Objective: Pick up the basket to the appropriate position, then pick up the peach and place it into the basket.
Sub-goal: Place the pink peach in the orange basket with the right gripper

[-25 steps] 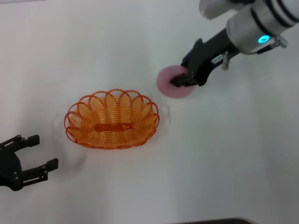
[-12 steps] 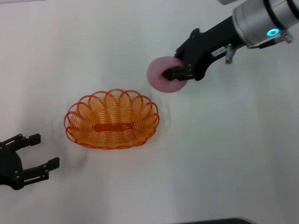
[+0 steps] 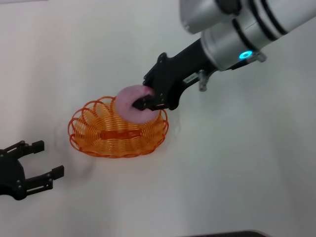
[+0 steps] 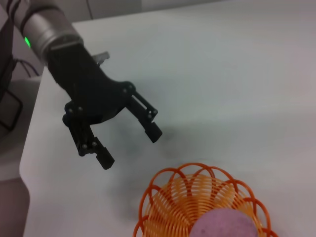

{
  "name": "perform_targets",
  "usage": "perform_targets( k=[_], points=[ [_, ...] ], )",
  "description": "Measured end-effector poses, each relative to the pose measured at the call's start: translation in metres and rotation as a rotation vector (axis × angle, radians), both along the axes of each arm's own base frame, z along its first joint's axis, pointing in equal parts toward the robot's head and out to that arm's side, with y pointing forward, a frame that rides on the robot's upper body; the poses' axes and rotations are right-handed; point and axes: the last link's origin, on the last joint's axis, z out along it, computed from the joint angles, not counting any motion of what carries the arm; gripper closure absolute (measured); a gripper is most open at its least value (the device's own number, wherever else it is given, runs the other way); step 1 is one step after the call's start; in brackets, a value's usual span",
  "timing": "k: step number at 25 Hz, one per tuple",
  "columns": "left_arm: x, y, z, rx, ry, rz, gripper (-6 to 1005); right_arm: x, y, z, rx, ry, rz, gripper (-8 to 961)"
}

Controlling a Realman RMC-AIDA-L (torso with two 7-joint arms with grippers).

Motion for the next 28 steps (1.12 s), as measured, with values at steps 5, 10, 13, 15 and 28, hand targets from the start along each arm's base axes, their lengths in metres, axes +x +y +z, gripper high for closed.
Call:
perform_targets(
  k=[5,10,13,15,28],
  points=[
    [0.0,0.0,-0.001,-0.003,-0.006,0.002,142,-0.004,-0.001,-0.014,-0.022,-0.016,0.014,722],
    [0.0,0.0,-0.001,-0.002,-0.004,0.003,141,0.002,0.001,-0.024,-0.013,-0.029,-0.001,722],
    [0.0,0.0,-0.002,0.0,-0.004,0.004,141,0.006,0.001,-0.034,-0.019,-0.043,-0.009,723],
    [0.0,0.001,-0.002,0.0,-0.006,0.004,140,0.008,-0.001,-0.041,-0.024,-0.051,-0.008,722],
    [0.0,0.001,-0.002,0.0,-0.009,0.004,141,0.012,-0.002,-0.049,-0.031,-0.071,0.009,705]
  ],
)
